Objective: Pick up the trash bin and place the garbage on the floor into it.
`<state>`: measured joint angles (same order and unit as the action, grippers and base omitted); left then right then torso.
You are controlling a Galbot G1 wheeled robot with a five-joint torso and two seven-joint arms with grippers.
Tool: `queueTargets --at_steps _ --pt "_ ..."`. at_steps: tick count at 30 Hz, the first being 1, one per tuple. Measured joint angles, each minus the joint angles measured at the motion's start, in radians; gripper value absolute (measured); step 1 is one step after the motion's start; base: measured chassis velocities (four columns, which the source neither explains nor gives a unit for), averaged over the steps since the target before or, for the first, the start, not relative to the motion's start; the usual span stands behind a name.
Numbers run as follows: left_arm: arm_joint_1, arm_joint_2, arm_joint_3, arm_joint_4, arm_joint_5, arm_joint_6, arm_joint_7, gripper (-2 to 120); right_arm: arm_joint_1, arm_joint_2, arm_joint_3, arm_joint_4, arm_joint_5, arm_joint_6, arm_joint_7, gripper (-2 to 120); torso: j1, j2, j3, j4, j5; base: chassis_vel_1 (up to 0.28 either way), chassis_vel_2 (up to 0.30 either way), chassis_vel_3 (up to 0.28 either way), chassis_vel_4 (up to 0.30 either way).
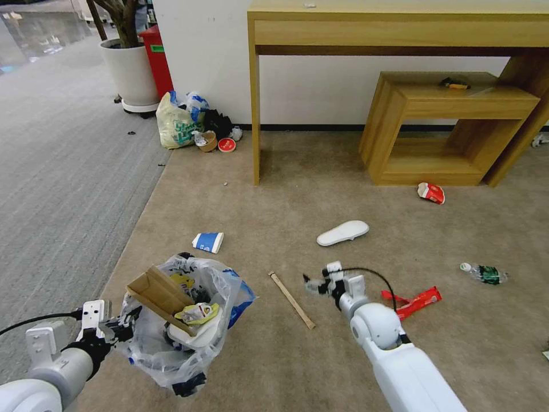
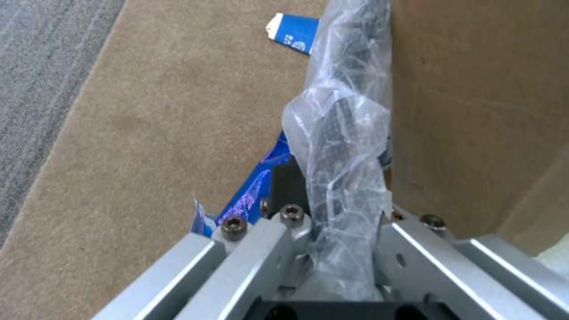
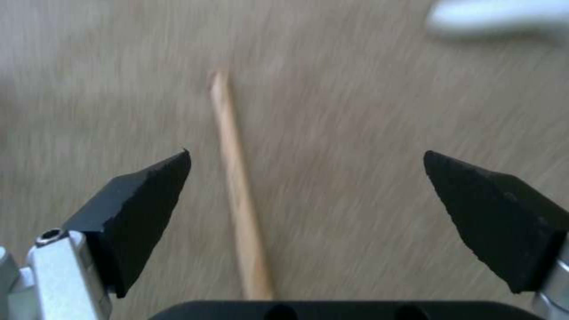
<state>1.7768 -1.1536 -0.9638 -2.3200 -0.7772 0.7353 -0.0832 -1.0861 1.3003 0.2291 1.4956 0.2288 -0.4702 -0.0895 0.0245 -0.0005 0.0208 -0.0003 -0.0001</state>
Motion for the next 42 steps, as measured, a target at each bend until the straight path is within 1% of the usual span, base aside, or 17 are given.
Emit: queueTargets --at_steps 3,5,10,11,13,14,16,17,20,27,29,30,33,34,35,42 --pt "0.002 0.000 -0.003 -0.003 0.000 0.000 0.000 0 0.000 0.009 -0.003 -0.028 0.003 -0.011 -0.007 100 0.000 0.000 0.000 0.0000 0.0001 0.000 0.000 0.000 0.000" --pt "0.003 -0.001 -0.004 -0.007 0.000 0.000 -0.001 0 0.009 0.025 -0.005 -0.082 0.002 -0.026 -0.015 100 0.000 0.000 0.000 -0.0001 0.0000 0.000 0.000 0.000 0.000" --pt "0.002 -0.004 0.002 -0.010 0.001 0.000 -0.006 0 0.032 0.041 -0.010 -0.139 -0.019 -0.028 -0.019 97 0.000 0.000 0.000 0.0000 0.0000 0.000 0.000 0.000 0.000" --pt "0.002 -0.005 0.003 -0.010 0.002 0.000 -0.007 0 0.038 0.045 -0.011 -0.151 -0.023 -0.028 -0.020 96 0.000 0.000 0.000 0.0000 0.0000 0.000 0.000 0.000 0.000" --pt "0.002 -0.006 0.004 -0.012 0.003 0.000 -0.008 0 0.065 0.063 -0.013 -0.215 -0.044 -0.019 -0.023 88 0.000 0.000 0.000 0.0000 0.0000 0.000 0.000 0.000 0.000" --pt "0.002 -0.006 0.004 -0.012 0.003 0.000 -0.008 0 0.065 0.063 -0.013 -0.215 -0.044 -0.019 -0.023 88 0.000 0.000 0.000 0.0000 0.0000 0.000 0.000 0.000 0.000" --pt "0.002 -0.006 0.004 -0.012 0.004 0.000 -0.009 0 0.082 0.075 -0.014 -0.259 -0.061 -0.010 -0.028 84 0.000 0.000 0.000 0.0000 0.0000 0.000 0.000 0.000 0.000" --pt "0.003 -0.006 0.004 -0.012 0.005 0.000 -0.009 0 0.092 0.083 -0.014 -0.282 -0.070 -0.005 -0.030 80 0.000 0.000 0.000 0.0000 0.0000 0.000 0.000 0.000 0.000" --pt "0.005 -0.007 0.002 -0.012 0.005 0.000 -0.010 0 0.103 0.093 -0.015 -0.312 -0.084 0.004 -0.034 78 0.000 0.000 0.000 -0.0001 0.0000 0.000 0.000 0.000 0.000" --pt "0.009 -0.009 0.001 -0.012 0.008 0.000 -0.011 0 0.117 0.108 -0.020 -0.348 -0.102 0.015 -0.042 73 0.000 0.000 0.000 0.0000 0.0000 0.000 0.000 0.000 0.000" --pt "0.009 -0.009 0.001 -0.012 0.008 0.000 -0.011 0 0.122 0.116 -0.019 -0.365 -0.107 0.020 -0.042 64 0.000 0.000 0.000 0.0000 -0.0001 0.000 0.000 0.000 0.000" --pt "0.009 -0.009 0.001 -0.012 0.008 0.000 -0.011 0 0.122 0.116 -0.019 -0.365 -0.107 0.020 -0.042 64 0.000 0.000 0.000 0.0000 -0.0001 0.000 0.000 0.000 0.000" --pt "0.007 -0.008 0.002 -0.012 0.009 0.000 -0.011 0 0.128 0.121 -0.016 -0.381 -0.110 0.025 -0.042 54 0.000 0.000 0.000 -0.0007 -0.0005 0.000 0.000 0.000 0.000" --pt "0.007 -0.008 0.002 -0.012 0.009 0.000 -0.011 0 0.128 0.121 -0.016 -0.381 -0.110 0.025 -0.042 54 0.000 0.000 0.000 -0.0007 -0.0005 0.000 0.000 0.000 0.000" --pt "0.007 -0.009 0.003 -0.012 0.010 0.000 -0.011 0 0.131 0.124 -0.014 -0.388 -0.111 0.027 -0.042 52 0.000 0.000 0.000 -0.0007 -0.0009 0.000 0.000 0.000 0.000" --pt "0.008 -0.007 0.004 -0.013 0.011 0.000 -0.011 0 0.133 0.127 -0.011 -0.399 -0.116 0.040 -0.041 45 0.000 0.000 0.000 -0.0005 -0.0005 0.000 0.000 0.000 0.000"
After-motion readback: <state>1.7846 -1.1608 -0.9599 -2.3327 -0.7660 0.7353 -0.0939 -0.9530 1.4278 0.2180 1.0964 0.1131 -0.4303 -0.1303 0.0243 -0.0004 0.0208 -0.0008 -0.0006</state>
